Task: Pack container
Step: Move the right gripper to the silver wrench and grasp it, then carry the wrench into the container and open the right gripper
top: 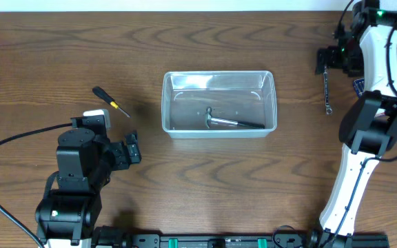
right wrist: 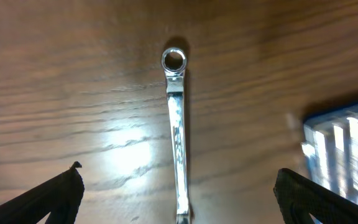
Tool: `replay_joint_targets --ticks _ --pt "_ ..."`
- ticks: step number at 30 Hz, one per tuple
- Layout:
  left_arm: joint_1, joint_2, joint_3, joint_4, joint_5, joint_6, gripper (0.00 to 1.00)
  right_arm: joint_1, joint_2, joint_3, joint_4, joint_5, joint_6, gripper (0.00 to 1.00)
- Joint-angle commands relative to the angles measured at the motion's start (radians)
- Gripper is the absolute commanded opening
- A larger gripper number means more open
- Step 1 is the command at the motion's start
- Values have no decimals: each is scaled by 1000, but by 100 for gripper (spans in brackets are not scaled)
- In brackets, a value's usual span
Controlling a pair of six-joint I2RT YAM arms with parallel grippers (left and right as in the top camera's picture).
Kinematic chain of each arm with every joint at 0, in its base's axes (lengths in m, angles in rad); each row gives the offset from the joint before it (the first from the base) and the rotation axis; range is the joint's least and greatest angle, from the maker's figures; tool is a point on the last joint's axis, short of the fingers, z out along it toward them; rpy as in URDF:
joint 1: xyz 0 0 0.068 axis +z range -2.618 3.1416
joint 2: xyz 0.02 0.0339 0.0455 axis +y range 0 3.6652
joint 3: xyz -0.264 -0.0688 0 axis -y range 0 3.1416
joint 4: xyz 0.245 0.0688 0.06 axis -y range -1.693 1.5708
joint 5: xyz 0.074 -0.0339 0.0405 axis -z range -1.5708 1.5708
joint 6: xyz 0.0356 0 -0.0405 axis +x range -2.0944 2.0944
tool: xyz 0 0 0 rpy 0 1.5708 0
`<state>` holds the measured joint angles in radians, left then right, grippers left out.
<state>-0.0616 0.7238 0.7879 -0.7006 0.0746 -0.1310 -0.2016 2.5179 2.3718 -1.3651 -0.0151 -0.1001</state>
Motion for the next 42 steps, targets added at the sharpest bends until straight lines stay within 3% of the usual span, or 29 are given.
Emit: replay_joint_targets --ticks 1,9,15,18,26,29,42 --pt "4 0 21 -3 -4 -2 98 13 53 2 -5 7 -100 99" --pt "4 0 21 -5 -4 -3 98 11 105 2 -8 11 -216 99" --pt "4 0 21 -21 -4 -3 98 10 134 2 -14 11 -224 89" --pt "4 0 21 -27 -4 -3 98 11 135 -5 -11 11 -224 80" --pt "4 0 21 -29 -4 -3 98 11 135 -6 -12 11 -223 38" --pt "4 0 21 -29 -4 -3 98 12 135 -6 -12 11 -222 28" --pt "4 0 21 -29 -3 -6 98 11 135 -6 -15 11 -223 15"
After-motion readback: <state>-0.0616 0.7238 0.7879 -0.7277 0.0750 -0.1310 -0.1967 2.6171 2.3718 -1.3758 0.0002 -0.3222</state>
